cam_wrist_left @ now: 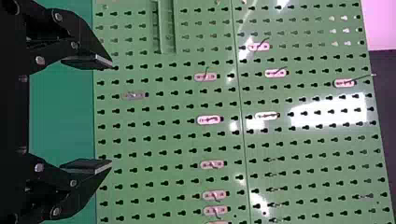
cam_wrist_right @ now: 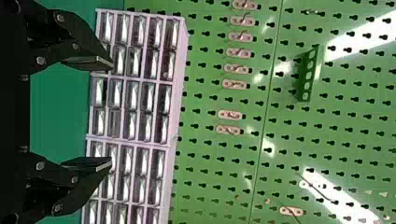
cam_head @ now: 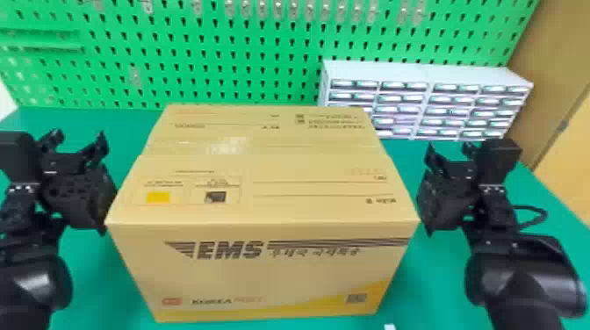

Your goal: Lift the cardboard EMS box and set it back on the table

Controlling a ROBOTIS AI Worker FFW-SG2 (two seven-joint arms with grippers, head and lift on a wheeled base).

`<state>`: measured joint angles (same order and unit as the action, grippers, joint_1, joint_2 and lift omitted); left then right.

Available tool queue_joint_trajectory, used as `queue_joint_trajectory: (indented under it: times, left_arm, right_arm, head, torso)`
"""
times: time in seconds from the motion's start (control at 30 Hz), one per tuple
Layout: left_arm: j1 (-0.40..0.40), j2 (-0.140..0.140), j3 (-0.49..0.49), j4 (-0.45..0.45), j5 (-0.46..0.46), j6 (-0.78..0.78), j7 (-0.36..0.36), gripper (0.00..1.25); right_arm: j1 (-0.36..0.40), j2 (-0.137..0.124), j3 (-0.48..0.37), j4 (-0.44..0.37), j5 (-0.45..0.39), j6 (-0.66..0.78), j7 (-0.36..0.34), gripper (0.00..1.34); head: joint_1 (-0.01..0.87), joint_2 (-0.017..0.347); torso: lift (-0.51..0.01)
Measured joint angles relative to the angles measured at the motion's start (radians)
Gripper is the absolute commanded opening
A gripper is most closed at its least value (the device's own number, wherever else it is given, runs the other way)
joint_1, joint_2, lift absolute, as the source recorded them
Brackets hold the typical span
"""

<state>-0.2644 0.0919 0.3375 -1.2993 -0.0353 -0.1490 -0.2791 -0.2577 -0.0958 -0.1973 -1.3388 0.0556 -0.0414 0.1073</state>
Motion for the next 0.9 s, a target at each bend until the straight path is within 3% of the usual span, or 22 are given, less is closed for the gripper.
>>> queue_joint_trajectory:
  times: [0.9]
  left_arm:
    - [0.001, 0.0, -0.002, 0.0, 0.001, -0.001, 0.0, 0.75]
  right_arm:
    - [0.0, -0.007, 0.006, 0.0, -0.011, 0.0, 0.0, 0.81]
  head:
    - [0.678, -0.015]
  torso:
    - [-0.093]
